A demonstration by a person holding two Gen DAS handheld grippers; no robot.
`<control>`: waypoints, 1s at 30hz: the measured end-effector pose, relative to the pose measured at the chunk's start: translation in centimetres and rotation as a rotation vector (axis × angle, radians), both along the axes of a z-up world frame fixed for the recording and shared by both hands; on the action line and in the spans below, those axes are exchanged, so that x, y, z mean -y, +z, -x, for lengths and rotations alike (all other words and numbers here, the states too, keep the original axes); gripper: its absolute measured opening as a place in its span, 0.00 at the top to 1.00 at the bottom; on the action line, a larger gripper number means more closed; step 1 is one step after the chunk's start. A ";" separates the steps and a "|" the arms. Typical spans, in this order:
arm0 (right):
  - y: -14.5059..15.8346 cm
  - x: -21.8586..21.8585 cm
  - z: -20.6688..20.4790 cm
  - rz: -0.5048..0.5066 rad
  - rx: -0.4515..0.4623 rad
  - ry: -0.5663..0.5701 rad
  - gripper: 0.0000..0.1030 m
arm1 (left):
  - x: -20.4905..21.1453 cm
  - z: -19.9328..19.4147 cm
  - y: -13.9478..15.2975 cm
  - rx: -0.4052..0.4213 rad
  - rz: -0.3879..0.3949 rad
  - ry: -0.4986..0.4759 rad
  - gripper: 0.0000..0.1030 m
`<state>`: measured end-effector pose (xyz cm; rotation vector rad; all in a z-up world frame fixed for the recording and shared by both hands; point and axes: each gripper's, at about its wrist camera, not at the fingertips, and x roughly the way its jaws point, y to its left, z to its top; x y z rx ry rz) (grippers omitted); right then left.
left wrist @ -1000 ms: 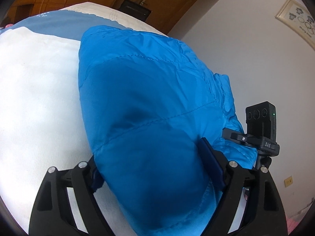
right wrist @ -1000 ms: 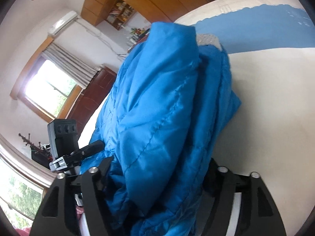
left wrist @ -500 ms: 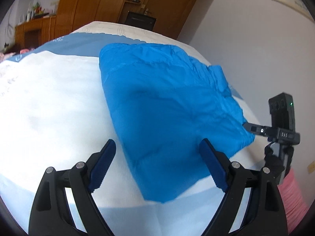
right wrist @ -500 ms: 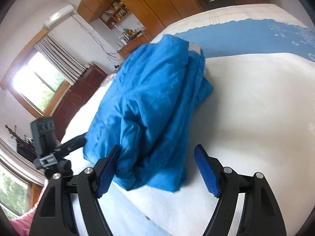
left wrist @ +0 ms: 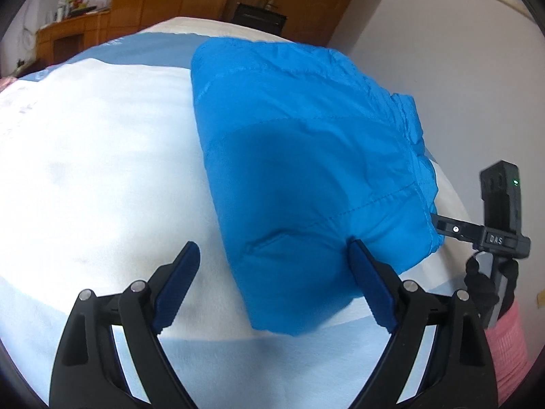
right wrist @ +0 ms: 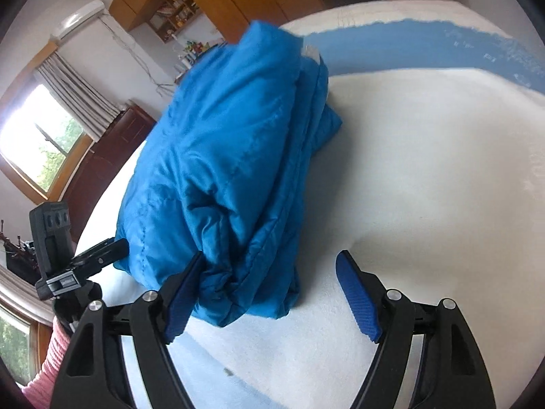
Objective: Fold large clothes
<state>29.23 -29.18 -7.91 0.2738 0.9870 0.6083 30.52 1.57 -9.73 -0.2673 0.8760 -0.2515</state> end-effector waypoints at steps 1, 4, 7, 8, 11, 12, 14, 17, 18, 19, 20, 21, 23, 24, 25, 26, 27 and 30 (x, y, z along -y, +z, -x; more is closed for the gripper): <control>0.9 -0.1 0.7 0.024 0.025 -0.010 0.24 | 0.0 0.4 0.4 0.001 -0.012 0.014 0.15; 2.6 -0.4 2.8 0.083 0.076 -0.031 0.22 | 0.3 1.6 1.5 -0.008 -0.040 0.043 0.13; 3.8 -1.1 4.9 0.122 0.103 -0.037 0.18 | 0.7 3.1 2.3 -0.011 -0.080 0.085 0.11; 4.1 -1.4 5.6 0.135 0.113 -0.040 0.16 | 0.9 3.4 2.6 -0.009 -0.097 0.096 0.11; 4.8 -2.1 8.3 0.185 0.151 -0.049 0.08 | 1.8 5.1 3.4 0.016 -0.187 0.131 0.07; 4.8 -1.6 8.6 0.194 0.159 -0.051 0.07 | 2.1 5.7 3.6 0.023 -0.214 0.136 0.07; 5.4 -2.1 10.2 0.229 0.179 -0.058 0.04 | 2.8 7.0 3.8 0.037 -0.245 0.147 0.07; 6.0 -2.2 11.8 0.226 0.185 -0.054 0.04 | 3.1 8.8 4.4 0.054 -0.248 0.165 0.07; 6.3 -2.3 12.5 0.223 0.189 -0.054 0.04 | 3.1 9.4 4.6 0.059 -0.246 0.165 0.07; 6.6 -2.2 12.6 0.224 0.191 -0.054 0.04 | 3.1 10.0 4.9 0.066 -0.244 0.167 0.07; 6.8 -2.3 13.0 0.232 0.190 -0.056 0.04 | 3.1 10.6 5.1 0.073 -0.246 0.173 0.07; 7.0 -2.4 13.5 0.240 0.187 -0.058 0.04 | 3.1 11.3 5.4 0.081 -0.254 0.184 0.06; 7.2 -2.4 13.9 0.238 0.187 -0.058 0.04 | 3.4 12.3 6.0 0.085 -0.264 0.203 0.06; 7.3 -2.4 14.4 0.230 0.189 -0.059 0.04 | 3.4 12.4 6.1 0.082 -0.258 0.203 0.06; 7.3 -2.3 14.5 0.228 0.189 -0.059 0.04 | 3.5 12.8 6.2 0.081 -0.247 0.199 0.06; 7.4 -2.3 14.9 0.228 0.192 -0.061 0.04 | 3.6 13.1 6.4 0.083 -0.241 0.198 0.06; 7.4 -2.3 15.1 0.229 0.195 -0.065 0.04 | 3.7 13.5 6.5 0.087 -0.238 0.199 0.06; 7.7 -2.2 16.0 0.227 0.203 -0.080 0.04 | 4.3 14.9 7.0 0.113 -0.262 0.199 0.06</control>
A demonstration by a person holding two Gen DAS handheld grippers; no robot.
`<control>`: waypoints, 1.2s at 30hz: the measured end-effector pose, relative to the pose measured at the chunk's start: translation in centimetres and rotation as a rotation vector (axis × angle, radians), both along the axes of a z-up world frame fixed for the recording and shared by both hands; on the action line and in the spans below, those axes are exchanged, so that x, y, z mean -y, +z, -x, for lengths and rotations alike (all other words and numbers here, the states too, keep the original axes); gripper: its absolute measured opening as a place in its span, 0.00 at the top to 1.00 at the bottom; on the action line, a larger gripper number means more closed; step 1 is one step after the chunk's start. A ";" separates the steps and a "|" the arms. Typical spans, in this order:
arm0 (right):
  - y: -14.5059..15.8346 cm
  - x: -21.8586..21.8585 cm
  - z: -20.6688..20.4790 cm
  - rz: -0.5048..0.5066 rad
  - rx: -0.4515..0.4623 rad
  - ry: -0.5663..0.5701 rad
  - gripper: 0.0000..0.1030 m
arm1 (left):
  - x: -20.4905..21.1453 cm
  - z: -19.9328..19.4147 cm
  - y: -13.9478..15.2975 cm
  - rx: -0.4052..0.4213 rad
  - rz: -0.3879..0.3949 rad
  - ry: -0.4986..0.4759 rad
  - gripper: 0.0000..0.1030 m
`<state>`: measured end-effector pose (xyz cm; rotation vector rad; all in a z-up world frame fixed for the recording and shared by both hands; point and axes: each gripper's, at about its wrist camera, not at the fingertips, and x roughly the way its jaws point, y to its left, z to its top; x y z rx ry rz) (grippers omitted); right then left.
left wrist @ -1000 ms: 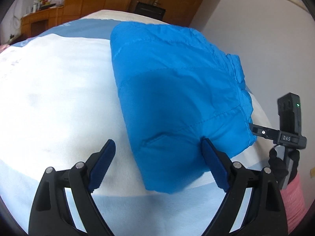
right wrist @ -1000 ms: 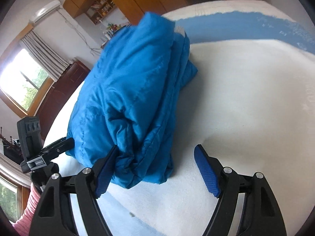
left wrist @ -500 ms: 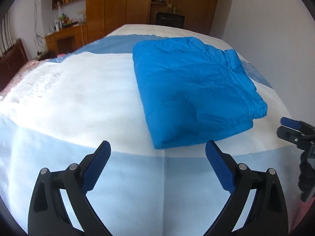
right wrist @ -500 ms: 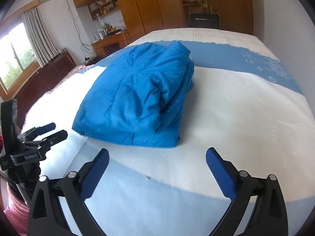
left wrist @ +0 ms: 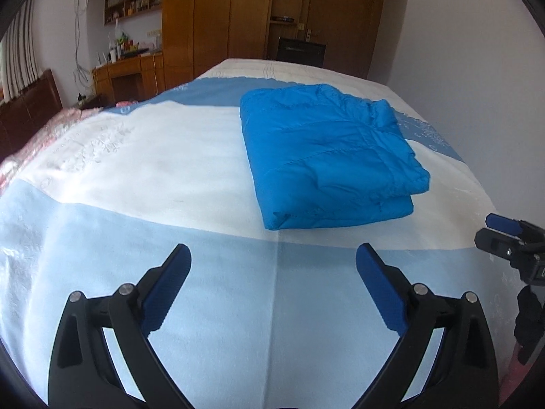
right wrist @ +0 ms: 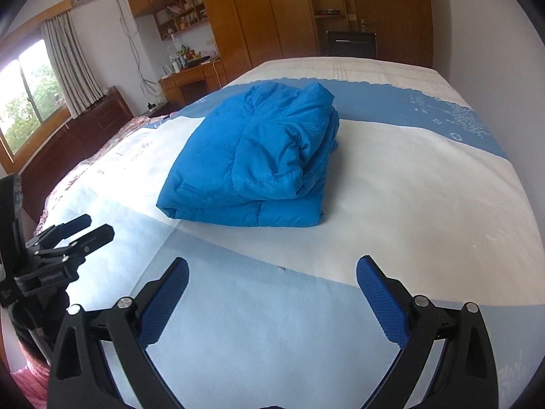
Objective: Fold large clothes
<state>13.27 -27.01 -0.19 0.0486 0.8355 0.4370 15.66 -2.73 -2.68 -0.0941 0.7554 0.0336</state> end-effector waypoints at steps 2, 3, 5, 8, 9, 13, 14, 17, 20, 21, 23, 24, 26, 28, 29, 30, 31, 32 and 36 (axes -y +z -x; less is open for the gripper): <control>0.2 0.2 0.4 -0.008 0.004 -0.011 0.04 | 0.3 0.9 0.5 0.021 -0.015 -0.001 0.06; 0.3 0.3 0.7 -0.008 0.011 -0.021 0.04 | 0.4 1.4 0.7 0.030 -0.020 -0.001 0.06; 0.5 0.4 1.2 0.001 0.023 -0.030 0.04 | 0.5 2.1 1.2 0.041 -0.027 -0.004 0.06; 0.8 0.3 1.7 0.006 0.029 -0.037 0.04 | 0.7 2.9 1.9 0.059 -0.056 0.008 0.05; 0.9 0.3 2.0 0.003 0.030 -0.034 0.04 | 0.7 3.2 2.1 0.067 -0.063 0.011 0.05; 1.2 0.1 2.7 0.015 0.041 -0.031 0.04 | 0.6 4.3 2.7 0.086 -0.076 0.018 0.04; 1.3 0.0 2.9 0.020 0.046 -0.033 0.04 | 0.5 4.4 2.8 0.087 -0.079 0.020 0.04; 1.4 -0.2 3.3 0.021 0.050 -0.027 0.04 | 0.5 4.9 3.0 0.093 -0.095 0.030 0.04; 1.3 -0.3 3.6 0.026 0.042 -0.029 0.04 | 0.4 5.3 3.0 0.089 -0.099 0.034 0.04; 1.2 -0.3 3.7 0.025 0.042 -0.030 0.04 | 0.4 5.4 2.9 0.088 -0.100 0.035 0.04; 1.1 -0.3 3.8 0.024 0.035 -0.030 0.04 | 0.4 5.6 2.8 0.086 -0.102 0.039 0.04; 1.0 -0.3 3.9 0.025 0.032 -0.029 0.04 | 0.4 5.6 2.7 0.083 -0.101 0.039 0.03; 1.0 -0.3 3.9 0.030 0.033 -0.029 0.04 | 0.4 5.7 2.6 0.077 -0.096 0.036 0.03; 1.0 -0.4 4.0 0.036 0.034 -0.029 0.04 | 0.4 5.8 2.4 0.073 -0.097 0.038 0.03; 1.0 -0.5 4.1 0.037 0.034 -0.028 0.04 | 0.5 5.8 2.4 0.073 -0.096 0.038 0.04; 0.9 -0.5 4.1 0.037 0.033 -0.025 0.04 | 0.5 5.9 2.4 0.072 -0.095 0.037 0.03; 0.9 -0.5 4.1 0.037 0.033 -0.023 0.04 | 0.6 5.9 2.4 0.072 -0.095 0.036 0.03; 0.9 -0.6 4.2 0.039 0.034 -0.022 0.04 | 0.6 6.0 2.5 0.073 -0.097 0.036 0.03; 1.0 -0.6 4.3 0.040 0.035 -0.021 0.04 | 0.7 6.2 2.5 0.075 -0.099 0.037 0.03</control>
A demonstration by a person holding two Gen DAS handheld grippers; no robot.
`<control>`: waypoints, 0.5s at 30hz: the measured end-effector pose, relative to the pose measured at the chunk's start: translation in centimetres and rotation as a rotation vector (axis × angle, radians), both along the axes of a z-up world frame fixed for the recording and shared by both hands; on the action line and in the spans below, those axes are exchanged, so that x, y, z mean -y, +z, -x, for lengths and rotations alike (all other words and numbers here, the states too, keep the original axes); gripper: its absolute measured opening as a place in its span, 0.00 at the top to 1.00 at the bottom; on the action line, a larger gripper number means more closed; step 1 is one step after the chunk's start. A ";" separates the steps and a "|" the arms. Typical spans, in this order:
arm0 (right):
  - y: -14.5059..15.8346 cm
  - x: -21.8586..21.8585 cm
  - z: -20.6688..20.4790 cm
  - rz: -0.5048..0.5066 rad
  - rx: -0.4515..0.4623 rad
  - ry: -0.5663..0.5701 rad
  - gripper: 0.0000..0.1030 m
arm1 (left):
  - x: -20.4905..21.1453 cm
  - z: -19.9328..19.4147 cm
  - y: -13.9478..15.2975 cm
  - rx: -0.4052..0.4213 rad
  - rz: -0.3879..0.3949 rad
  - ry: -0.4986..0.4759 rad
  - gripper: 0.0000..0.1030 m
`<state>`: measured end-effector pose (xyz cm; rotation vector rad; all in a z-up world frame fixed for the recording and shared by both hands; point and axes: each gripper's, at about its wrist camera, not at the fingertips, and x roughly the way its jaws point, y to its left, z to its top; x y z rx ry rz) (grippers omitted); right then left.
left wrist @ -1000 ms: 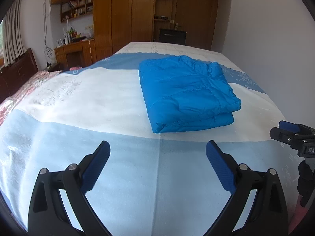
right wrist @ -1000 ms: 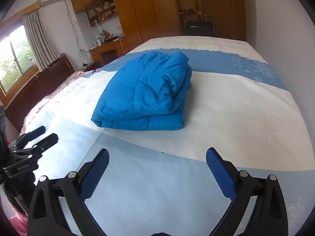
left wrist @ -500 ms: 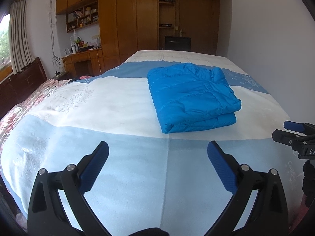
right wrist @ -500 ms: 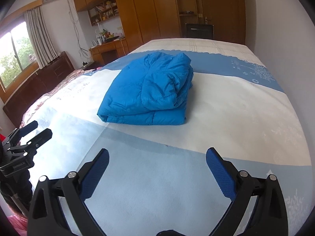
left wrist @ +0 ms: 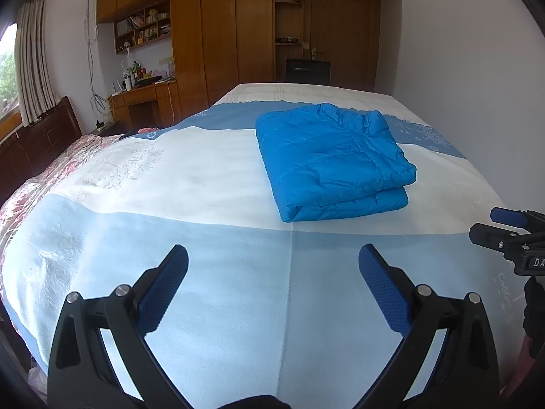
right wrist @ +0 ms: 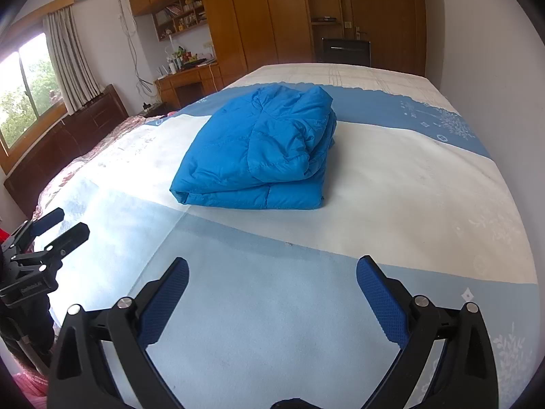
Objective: Fold large clothes
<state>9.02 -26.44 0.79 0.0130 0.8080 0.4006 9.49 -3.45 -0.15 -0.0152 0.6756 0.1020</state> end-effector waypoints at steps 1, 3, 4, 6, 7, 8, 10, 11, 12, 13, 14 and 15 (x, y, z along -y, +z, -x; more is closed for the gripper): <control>0.0 0.0 0.0 0.001 0.001 0.000 0.04 | 0.0 0.0 0.0 0.000 0.000 0.000 0.03; 0.0 0.0 0.0 0.002 0.003 0.000 0.04 | 0.0 0.0 0.0 -0.001 0.000 0.000 0.03; 0.0 0.0 0.0 0.001 0.004 0.001 0.04 | 0.1 0.1 0.0 -0.001 0.000 0.000 0.03; 0.1 0.0 0.0 0.001 0.004 0.005 0.04 | 0.1 0.2 0.0 -0.003 -0.001 -0.003 0.03; 0.1 0.1 0.1 0.001 0.005 0.005 0.04 | 0.2 0.2 0.1 -0.003 0.000 -0.005 0.03; 0.1 0.1 0.1 0.001 0.006 0.005 0.04 | 0.2 0.1 0.1 -0.003 0.000 -0.005 0.03; 0.2 0.1 0.1 0.001 0.006 0.005 0.04 | 0.2 0.2 0.2 -0.002 0.000 -0.006 0.03; 0.2 0.1 0.1 0.001 0.006 0.004 0.04 | 0.2 0.2 0.2 -0.002 -0.002 -0.005 0.03; 0.2 0.1 0.2 0.001 0.006 0.004 0.04 | 0.3 0.2 0.2 -0.002 -0.002 -0.004 0.03; 0.2 0.1 0.2 0.000 0.006 0.004 0.04 | 0.3 0.3 0.2 -0.002 -0.002 -0.004 0.03; 0.2 0.1 0.2 0.001 0.006 0.005 0.04 | 0.3 0.3 0.2 -0.002 -0.002 -0.005 0.03; 0.2 0.1 0.2 0.002 0.006 0.006 0.04 | 0.3 0.3 0.2 -0.002 -0.004 -0.005 0.03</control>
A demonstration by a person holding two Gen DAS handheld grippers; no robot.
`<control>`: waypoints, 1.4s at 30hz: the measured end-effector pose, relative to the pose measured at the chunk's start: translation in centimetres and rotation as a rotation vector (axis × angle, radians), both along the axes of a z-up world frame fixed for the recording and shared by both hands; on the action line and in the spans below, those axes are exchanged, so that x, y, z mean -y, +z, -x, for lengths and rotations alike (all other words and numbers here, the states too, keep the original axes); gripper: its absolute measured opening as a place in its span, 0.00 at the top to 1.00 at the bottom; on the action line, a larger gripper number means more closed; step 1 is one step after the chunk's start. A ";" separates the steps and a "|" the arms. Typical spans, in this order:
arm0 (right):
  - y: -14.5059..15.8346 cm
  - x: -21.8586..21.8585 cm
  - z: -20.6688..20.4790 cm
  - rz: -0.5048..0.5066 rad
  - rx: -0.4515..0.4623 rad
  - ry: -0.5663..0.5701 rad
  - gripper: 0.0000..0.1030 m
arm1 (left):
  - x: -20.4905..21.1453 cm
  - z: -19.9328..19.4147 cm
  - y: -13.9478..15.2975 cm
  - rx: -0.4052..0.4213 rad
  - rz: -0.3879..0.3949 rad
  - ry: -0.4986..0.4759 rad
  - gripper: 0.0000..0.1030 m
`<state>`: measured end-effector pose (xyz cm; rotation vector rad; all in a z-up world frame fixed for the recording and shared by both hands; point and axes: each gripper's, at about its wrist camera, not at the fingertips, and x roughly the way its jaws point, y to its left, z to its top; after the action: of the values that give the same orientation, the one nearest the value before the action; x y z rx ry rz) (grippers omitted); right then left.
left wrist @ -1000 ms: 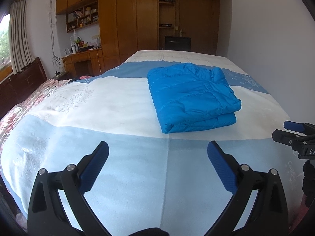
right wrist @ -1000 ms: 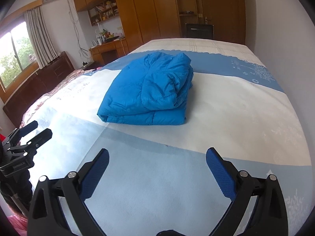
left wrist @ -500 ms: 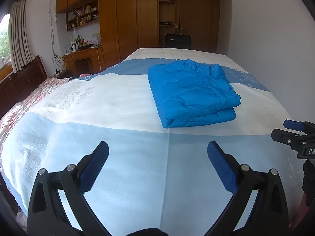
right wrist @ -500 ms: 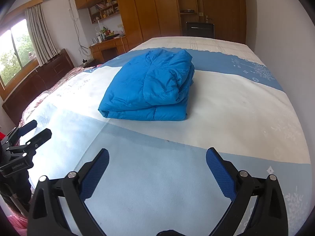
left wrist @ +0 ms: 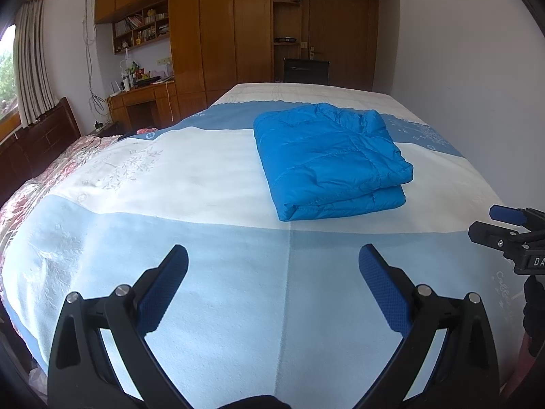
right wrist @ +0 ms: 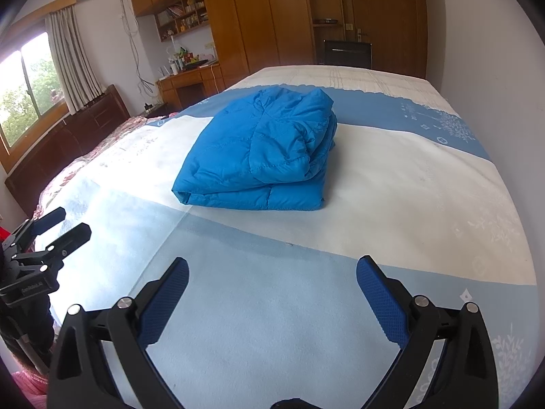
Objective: Fold large clothes
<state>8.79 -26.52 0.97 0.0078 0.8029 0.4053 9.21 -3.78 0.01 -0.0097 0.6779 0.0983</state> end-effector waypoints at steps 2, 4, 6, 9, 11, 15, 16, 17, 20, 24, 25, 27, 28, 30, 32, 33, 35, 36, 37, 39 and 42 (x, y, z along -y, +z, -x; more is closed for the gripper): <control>0.0 0.1 0.0 0.000 0.001 0.001 0.04 | 0.0 0.0 0.0 0.000 -0.002 -0.002 0.03; 0.0 0.1 0.0 0.001 0.001 0.004 0.04 | -0.2 0.1 0.1 0.000 -0.003 -0.005 0.03; 0.0 0.1 0.0 0.002 0.002 0.006 0.04 | -0.2 0.1 0.1 0.000 -0.003 -0.005 0.03; 0.1 0.2 0.0 0.001 0.002 0.005 0.04 | -0.2 0.1 0.1 -0.002 -0.001 -0.006 0.03; 0.0 0.1 0.0 0.002 0.002 0.005 0.04 | -0.3 0.2 0.1 -0.001 0.001 -0.007 0.03; 0.0 0.2 0.0 0.002 0.002 0.006 0.04 | -0.3 0.3 0.1 -0.001 0.001 -0.010 0.03; 0.0 0.2 0.0 0.002 0.002 0.006 0.04 | -0.4 0.2 0.1 -0.001 0.001 -0.011 0.03; 0.0 0.2 0.0 0.002 0.003 0.007 0.04 | -0.3 0.2 0.1 -0.002 0.001 -0.010 0.03; -0.1 0.2 0.0 0.002 0.002 0.008 0.04 | -0.4 0.3 0.1 -0.003 0.002 -0.012 0.03; -0.1 0.1 0.1 0.001 0.001 0.008 0.04 | -0.6 0.4 0.2 -0.004 0.006 -0.015 0.03; -0.1 0.1 0.1 0.002 0.002 0.007 0.04 | -0.7 0.4 0.1 -0.004 0.007 -0.017 0.03; -0.1 0.1 0.1 0.003 0.002 0.008 0.04 | -0.8 0.4 0.2 -0.004 0.007 -0.017 0.03; -0.1 0.1 0.0 0.003 0.001 0.008 0.04 | -0.8 0.4 0.2 -0.005 0.007 -0.017 0.03; -0.1 0.1 0.1 0.003 0.001 0.008 0.04 | -0.8 0.4 0.1 -0.007 0.008 -0.018 0.03; -0.1 0.1 0.0 0.003 0.001 0.007 0.04 | -0.9 0.4 0.1 -0.008 0.008 -0.018 0.03; -0.1 0.1 0.0 0.003 0.000 0.007 0.04 | -0.9 0.4 0.1 -0.008 0.008 -0.019 0.03; -0.2 0.1 0.0 0.004 -0.002 0.007 0.04 | -1.0 0.3 0.1 -0.011 0.013 -0.023 0.03; -0.3 0.1 -0.1 0.004 -0.004 0.007 0.04 | -1.0 0.4 0.1 -0.011 0.014 -0.023 0.03; -0.4 0.1 -0.2 0.004 -0.006 0.007 0.04 | -1.1 0.3 0.0 -0.011 0.013 -0.024 0.03; -0.5 0.1 -0.2 0.003 -0.009 0.008 0.04 | -1.2 0.3 0.0 -0.011 0.014 -0.022 0.03; -0.6 0.1 -0.4 0.005 -0.012 0.008 0.04 | -1.3 0.1 -0.1 -0.017 0.021 -0.025 0.03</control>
<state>9.15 -26.65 0.34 0.0027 0.8163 0.4116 9.06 -2.47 -0.09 -0.0205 0.6958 0.0674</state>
